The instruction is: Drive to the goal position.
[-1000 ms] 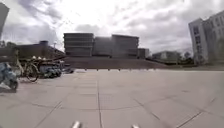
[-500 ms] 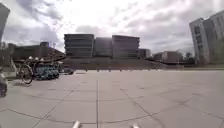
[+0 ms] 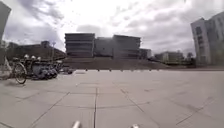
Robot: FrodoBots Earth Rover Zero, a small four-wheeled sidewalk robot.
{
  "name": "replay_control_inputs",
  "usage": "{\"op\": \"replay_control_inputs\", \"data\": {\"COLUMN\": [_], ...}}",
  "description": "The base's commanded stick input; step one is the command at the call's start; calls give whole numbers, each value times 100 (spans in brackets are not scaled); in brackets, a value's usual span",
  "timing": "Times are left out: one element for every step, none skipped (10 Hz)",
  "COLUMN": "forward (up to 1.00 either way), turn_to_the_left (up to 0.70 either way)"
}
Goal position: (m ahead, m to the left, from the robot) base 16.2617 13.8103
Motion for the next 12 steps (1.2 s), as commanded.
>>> {"op": "replay_control_inputs", "data": {"forward": [70,70,70,70,70,70,70,70,70,70,70,70], "turn_to_the_left": [0,0,0,0,0,0,0,0,0,0,0,0]}}
